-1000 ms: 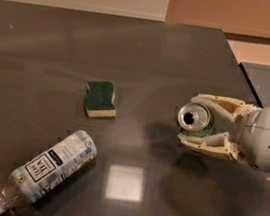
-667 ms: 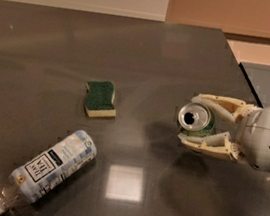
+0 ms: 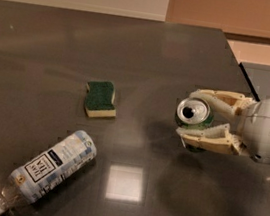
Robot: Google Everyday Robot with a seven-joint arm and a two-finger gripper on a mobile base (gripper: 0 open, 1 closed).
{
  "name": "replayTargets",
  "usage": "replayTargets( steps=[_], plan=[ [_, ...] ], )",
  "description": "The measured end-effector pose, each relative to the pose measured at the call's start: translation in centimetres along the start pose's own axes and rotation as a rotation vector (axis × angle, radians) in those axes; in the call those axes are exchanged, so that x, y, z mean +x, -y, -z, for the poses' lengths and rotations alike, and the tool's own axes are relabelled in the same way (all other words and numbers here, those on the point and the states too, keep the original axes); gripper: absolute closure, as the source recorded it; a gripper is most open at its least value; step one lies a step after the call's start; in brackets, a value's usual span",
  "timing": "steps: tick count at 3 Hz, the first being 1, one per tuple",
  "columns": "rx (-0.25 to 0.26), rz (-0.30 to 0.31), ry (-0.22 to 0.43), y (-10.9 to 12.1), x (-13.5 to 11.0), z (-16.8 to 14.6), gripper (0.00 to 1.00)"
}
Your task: Place green can upright
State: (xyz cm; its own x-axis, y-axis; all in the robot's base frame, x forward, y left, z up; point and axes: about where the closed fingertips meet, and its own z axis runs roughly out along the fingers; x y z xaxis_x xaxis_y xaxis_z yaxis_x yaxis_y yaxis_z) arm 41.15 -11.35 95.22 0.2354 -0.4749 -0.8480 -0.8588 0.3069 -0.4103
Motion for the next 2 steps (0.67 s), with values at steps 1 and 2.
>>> replayTargets(
  steps=[1,2],
  plan=[
    [-0.014,-0.089,0.029,0.53,-0.13,-0.06,1.00],
    [-0.018,-0.199,0.064,0.81,0.39,-0.32,1.00]
  ],
)
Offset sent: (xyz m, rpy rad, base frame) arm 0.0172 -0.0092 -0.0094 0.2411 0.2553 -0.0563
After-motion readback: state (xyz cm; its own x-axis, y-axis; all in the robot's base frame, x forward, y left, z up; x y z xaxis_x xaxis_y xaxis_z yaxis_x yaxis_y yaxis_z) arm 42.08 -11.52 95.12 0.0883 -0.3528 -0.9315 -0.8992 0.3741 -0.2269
